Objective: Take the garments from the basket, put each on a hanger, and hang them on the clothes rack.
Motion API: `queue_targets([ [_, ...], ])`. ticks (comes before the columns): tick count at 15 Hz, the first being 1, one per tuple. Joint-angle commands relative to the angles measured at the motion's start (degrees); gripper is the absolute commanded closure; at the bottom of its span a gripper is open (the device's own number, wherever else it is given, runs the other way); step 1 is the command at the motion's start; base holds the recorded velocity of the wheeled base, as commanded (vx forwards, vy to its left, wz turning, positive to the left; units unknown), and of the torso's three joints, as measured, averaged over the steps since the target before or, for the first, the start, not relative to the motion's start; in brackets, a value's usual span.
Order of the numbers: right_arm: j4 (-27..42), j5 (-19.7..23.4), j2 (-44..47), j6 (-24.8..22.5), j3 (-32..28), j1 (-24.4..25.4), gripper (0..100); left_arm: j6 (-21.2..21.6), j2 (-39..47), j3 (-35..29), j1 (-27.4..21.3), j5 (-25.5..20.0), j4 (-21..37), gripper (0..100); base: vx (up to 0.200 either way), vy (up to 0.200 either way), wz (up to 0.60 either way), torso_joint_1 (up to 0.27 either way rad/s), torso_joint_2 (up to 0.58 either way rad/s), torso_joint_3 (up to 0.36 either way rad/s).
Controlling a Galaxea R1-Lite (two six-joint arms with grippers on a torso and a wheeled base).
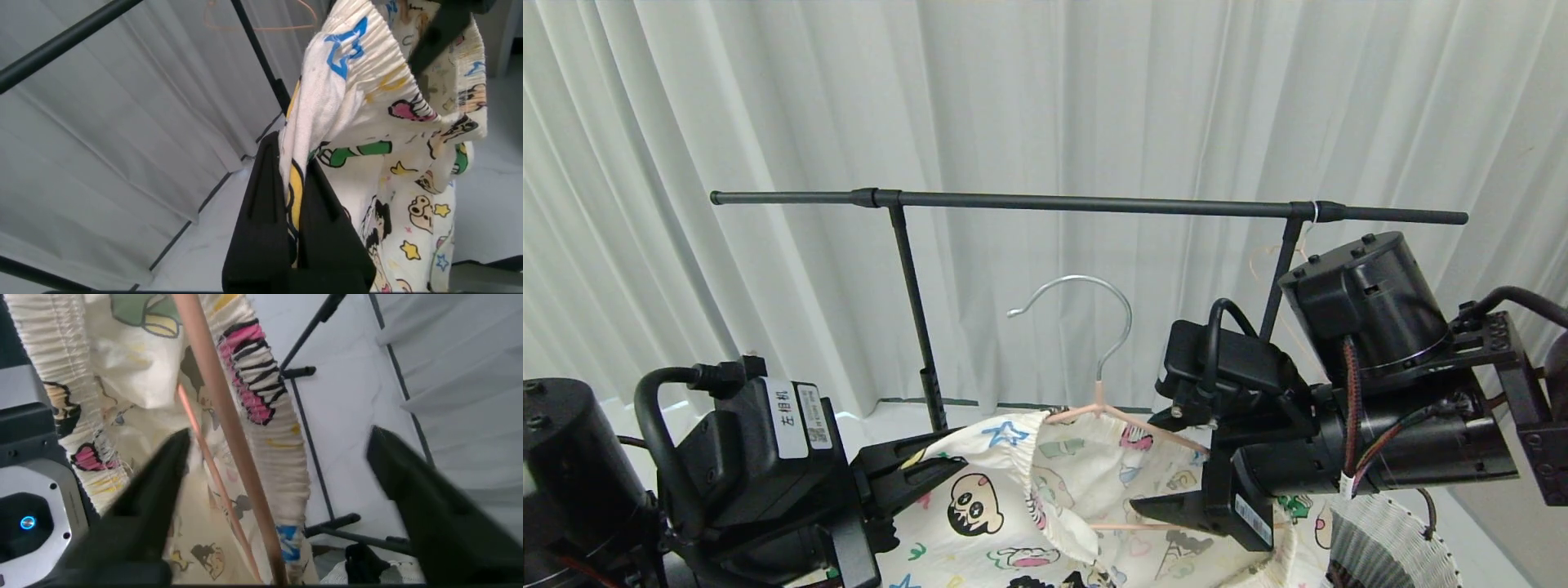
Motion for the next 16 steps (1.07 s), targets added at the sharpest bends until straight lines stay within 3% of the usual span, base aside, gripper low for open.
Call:
queue_targets([
  [1,-0.05,-0.10,-0.10,-0.09,-0.02,0.01,100,-0.01,0.10,0.01,0.02,-0.01,-0.03,100,0.000,0.000,0.00,0.000,0.00,0.000],
  [4,-0.32,-0.27,-0.63,-2.47,-0.02,-0.17,100,-0.01,0.10,0.01,0.02,-0.01,-0.03,100,0.000,0.000,0.00,0.000,0.00,0.000],
  [8,-0.76,0.17,-1.33,-13.28,-0.02,-2.02,100,0.43,0.10,1.15,0.02,-0.01,-0.03,100,0.000,0.000,0.00,0.000,0.00,0.000],
  [9,-0.76,0.69,-2.04,-15.03,-0.02,-2.72,100,0.43,0.10,2.03,0.02,0.08,-0.03,0,0.000,0.000,0.00,0.000,0.00,0.000],
  [13,-3.13,2.45,-4.15,-24.00,0.60,-6.94,100,-0.19,0.01,3.44,1.52,2.36,-0.03,0,0.000,0.000,0.00,0.000,0.00,0.000],
  [16,-7.79,2.45,-5.02,-24.61,1.74,-10.45,100,-0.19,-2.27,7.22,3.98,2.80,-0.03,0,0.000,0.000,0.00,0.000,0.00,0.000],
])
